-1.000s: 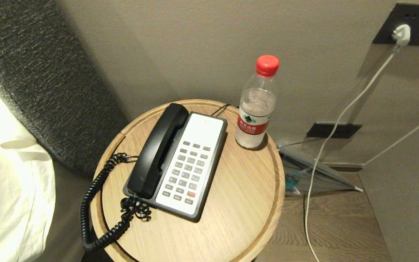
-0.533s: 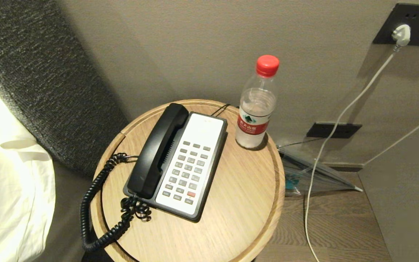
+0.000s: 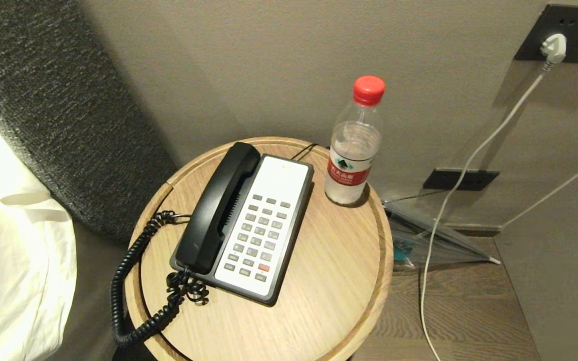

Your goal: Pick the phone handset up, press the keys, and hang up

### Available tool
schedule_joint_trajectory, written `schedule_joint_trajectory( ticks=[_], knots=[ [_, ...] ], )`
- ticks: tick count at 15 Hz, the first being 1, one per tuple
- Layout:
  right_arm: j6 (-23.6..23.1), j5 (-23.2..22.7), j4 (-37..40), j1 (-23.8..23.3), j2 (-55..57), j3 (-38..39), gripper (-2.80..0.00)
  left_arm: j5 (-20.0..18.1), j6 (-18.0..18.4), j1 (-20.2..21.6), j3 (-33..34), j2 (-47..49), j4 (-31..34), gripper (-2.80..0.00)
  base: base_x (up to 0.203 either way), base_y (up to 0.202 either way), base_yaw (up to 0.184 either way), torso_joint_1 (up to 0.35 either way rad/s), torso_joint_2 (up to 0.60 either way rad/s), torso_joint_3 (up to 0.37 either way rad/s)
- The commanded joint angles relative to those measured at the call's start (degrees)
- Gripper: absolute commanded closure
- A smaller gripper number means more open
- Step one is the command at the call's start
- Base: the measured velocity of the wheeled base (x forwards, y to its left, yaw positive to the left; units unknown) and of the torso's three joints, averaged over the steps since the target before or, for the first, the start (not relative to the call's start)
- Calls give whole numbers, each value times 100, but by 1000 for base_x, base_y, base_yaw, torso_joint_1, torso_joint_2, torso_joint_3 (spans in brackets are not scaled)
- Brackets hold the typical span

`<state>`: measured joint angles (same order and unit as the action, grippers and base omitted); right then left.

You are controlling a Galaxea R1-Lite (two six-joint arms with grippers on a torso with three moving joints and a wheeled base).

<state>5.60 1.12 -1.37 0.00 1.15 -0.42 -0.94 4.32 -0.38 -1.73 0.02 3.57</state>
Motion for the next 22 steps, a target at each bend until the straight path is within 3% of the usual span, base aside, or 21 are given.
schedule_joint_trajectory(
  ticks=[1,22],
  knots=[
    [-48,-7,12,0,8,-11,0,-22,173,3,16,-2,1,0,0,0,0,0,0,0],
    [-209,-28,-78,0,3,-2,0,-29,102,-6,50,-2,-58,0,0,0,0,0,0,0]
  ],
)
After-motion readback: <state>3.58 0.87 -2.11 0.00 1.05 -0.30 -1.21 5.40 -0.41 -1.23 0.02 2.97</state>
